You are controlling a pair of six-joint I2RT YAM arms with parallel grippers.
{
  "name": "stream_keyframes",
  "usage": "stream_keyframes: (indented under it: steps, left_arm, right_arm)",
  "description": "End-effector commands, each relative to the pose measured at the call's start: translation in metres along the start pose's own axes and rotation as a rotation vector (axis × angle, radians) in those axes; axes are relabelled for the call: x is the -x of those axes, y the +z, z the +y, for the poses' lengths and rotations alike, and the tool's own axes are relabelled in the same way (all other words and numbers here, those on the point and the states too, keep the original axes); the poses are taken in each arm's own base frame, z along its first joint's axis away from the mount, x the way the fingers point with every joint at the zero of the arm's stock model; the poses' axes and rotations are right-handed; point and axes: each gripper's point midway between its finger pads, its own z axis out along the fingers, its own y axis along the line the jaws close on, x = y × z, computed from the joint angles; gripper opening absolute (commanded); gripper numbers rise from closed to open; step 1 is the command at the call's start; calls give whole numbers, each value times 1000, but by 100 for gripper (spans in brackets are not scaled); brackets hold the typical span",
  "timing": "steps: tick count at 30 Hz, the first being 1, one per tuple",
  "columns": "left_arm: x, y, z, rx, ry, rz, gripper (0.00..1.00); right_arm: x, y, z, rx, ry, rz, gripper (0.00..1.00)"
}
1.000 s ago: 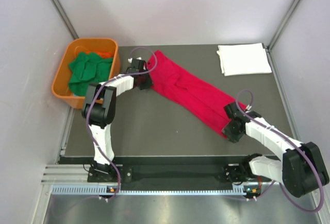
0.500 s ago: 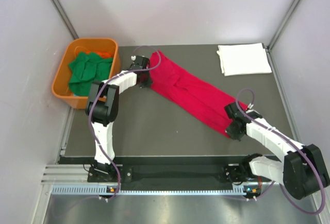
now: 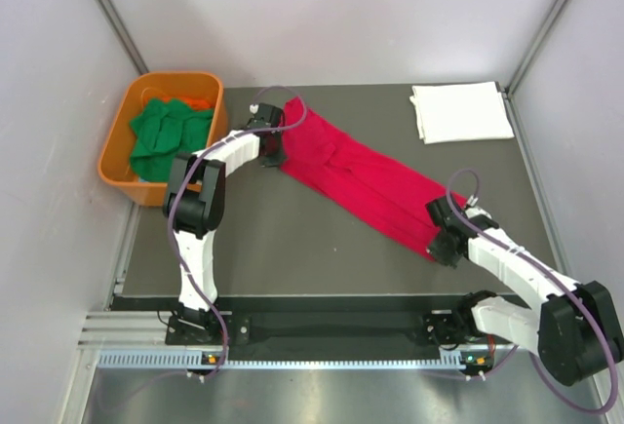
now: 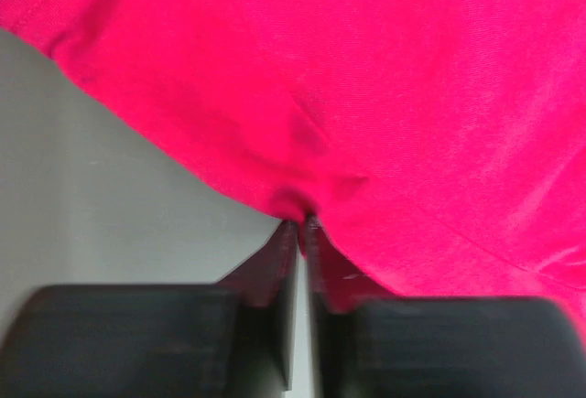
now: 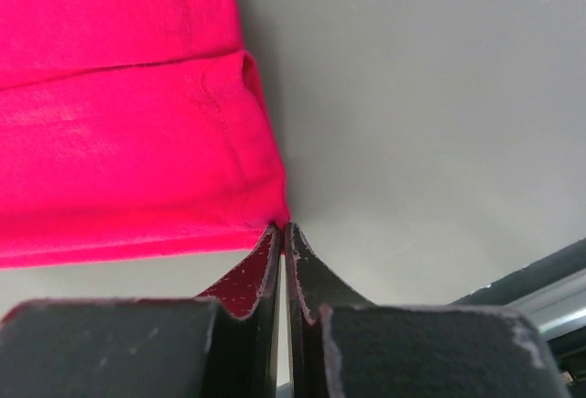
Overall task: Fold and stack the t-shirts
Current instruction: Fold the tshirt
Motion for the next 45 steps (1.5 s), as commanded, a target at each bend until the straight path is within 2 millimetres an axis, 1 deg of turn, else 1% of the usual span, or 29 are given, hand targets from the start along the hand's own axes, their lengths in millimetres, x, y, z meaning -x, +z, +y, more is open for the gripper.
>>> stream_keyframes:
  steps: [1,2,4,6,9,10,12,14,15,16,20,21,23,24,26,27,28,29,30,31,35,37,38,39,41,42,43,44,45]
  left_arm:
    - [-8,0,31,122,51,41,16]
    - [-8,-1,29,113,49,48,22]
    - [-8,-4,24,83,47,54,32]
    - [-3,-11,19,62,43,43,36]
    - [9,-23,13,43,42,30,41]
    - [16,-28,7,24,40,17,42]
    - [22,-32,3,7,38,8,43]
    - [29,-35,-5,-22,33,-1,44]
    - [32,-36,-8,-32,30,-6,44]
    - [34,-38,-11,-44,28,-6,45]
    - [32,-47,-43,-225,41,15,46]
    - [30,-49,-47,-248,42,19,47]
    - [33,-50,-53,-282,30,7,48]
    - [32,-45,-51,-273,16,11,48]
    - [34,-39,-48,-261,-6,11,48]
    - [30,-31,-45,-250,-16,30,48]
    - [37,-29,-44,-237,-34,17,48]
    - [37,-25,-41,-217,-40,22,48]
    - [33,-15,-37,-195,-44,36,48]
    - [42,-13,-35,-165,-52,15,47]
    - [44,3,-17,-44,-67,24,47]
    - [45,-3,-13,-13,-89,16,47]
    - [50,-5,-12,-14,-94,-16,49]
    - [50,-15,-10,-16,-102,-43,49]
    - [65,-25,-7,-7,-119,-122,51]
    - [68,-33,-6,-4,-136,-143,51]
    - [71,-37,-4,4,-145,-159,52]
    - [73,-41,-3,4,-153,-170,53]
    - [73,-45,0,10,-189,-181,55]
  right_arm:
    - [-6,2,-6,4,-29,19,1]
    - [-6,2,-5,3,-36,22,8]
    - [-1,-1,-1,2,-47,14,15]
    - [5,-5,-1,-12,-88,3,20]
    - [26,-22,11,-3,-144,-34,24]
    - [31,-22,12,-7,-174,-32,26]
    - [41,-26,20,-1,-169,-29,27]
    - [46,-20,11,-84,-108,13,27]
    - [50,-25,10,-120,-75,34,27]
    - [51,-21,8,-168,-28,63,27]
    - [64,-26,29,-176,58,79,27]
    - [72,-28,41,-143,71,65,27]
    - [78,-24,47,-148,82,62,27]
    - [86,-26,55,-132,85,51,27]
    - [95,-20,59,-146,56,41,27]
    - [110,-23,72,-114,45,2,26]
    - [116,-18,73,-124,5,-13,26]
    - [123,-17,75,-126,-11,-28,27]
    - [132,-18,84,-94,-21,-40,26]
    - [134,-15,86,-88,-59,-26,26]
    - [131,-22,107,48,-115,0,25]
    - [134,-23,120,146,-158,-34,26]
    - [128,-27,134,234,-194,-8,28]
    - [135,-31,154,329,-230,-43,29]
    - [139,-42,179,469,-346,-70,33]
    - [154,-51,199,542,-402,-147,38]
    - [160,-55,212,591,-435,-180,38]
    - [162,-61,227,657,-472,-190,42]
    - [178,-75,246,704,-493,-242,43]
